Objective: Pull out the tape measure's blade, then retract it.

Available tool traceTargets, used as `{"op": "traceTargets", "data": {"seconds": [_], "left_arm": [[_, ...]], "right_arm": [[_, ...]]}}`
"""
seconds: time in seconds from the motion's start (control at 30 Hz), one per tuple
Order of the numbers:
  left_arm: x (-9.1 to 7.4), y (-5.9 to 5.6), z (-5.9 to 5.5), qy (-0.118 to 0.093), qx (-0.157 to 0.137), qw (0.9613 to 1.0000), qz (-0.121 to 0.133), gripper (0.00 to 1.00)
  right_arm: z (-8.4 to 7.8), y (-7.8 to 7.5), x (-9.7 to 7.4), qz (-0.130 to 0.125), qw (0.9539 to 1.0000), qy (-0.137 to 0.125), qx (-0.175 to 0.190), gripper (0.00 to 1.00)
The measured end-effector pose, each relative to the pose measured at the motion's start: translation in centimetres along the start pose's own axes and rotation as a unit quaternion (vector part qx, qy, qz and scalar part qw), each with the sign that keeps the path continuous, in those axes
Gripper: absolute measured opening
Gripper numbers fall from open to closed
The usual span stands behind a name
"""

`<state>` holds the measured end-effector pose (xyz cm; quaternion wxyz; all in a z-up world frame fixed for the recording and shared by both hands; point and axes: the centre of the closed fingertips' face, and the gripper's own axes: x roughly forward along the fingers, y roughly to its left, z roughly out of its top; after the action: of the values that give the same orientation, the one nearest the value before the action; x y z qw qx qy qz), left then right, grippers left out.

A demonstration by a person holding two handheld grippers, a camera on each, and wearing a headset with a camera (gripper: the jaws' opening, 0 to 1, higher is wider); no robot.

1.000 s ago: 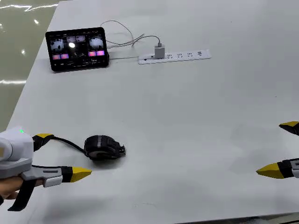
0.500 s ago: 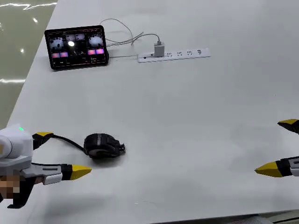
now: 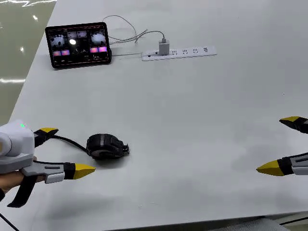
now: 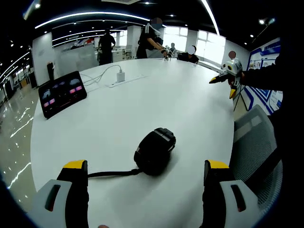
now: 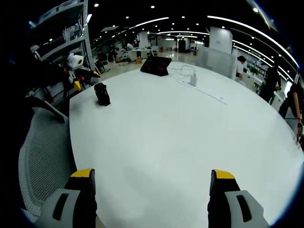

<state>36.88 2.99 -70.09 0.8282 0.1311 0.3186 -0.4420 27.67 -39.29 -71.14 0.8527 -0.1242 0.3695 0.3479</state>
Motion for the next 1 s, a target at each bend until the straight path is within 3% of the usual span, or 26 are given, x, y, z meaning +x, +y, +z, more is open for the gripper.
{"op": "traceTargets", "data": {"seconds": [0.1,0.17,0.33,0.63,0.87,1.0], "left_arm": [[0.2,0.3,0.0,0.008,0.021,0.9997,0.003,0.99],[0.3,0.1,0.1,0.013,0.02,0.9997,-0.006,0.98],[1.0,-0.4,0.1,0.029,0.032,0.9988,-0.023,0.99],[2.0,-0.8,1.0,0.035,0.052,0.9972,-0.04,0.99],[2.8,-1.3,1.2,0.055,0.078,0.9938,-0.057,0.96],[3.6,-1.7,1.0,0.072,0.104,0.9897,-0.066,0.98]], "right_arm": [[0.4,0.0,0.4,0.002,1.0,-0.001,-0.007,0.99],[0.6,-0.1,0.7,0.001,0.9997,-0.003,-0.025,0.99],[1.7,0.2,1.6,0.01,0.9996,-0.005,-0.027,0.99],[3.4,0.5,3.6,0.02,0.9993,-0.014,-0.029,0.99],[4.7,1.5,4.8,0.035,0.9982,-0.017,-0.046,0.99],[5.4,2.1,5.7,0.046,0.9969,-0.016,-0.062,0.99]]}}
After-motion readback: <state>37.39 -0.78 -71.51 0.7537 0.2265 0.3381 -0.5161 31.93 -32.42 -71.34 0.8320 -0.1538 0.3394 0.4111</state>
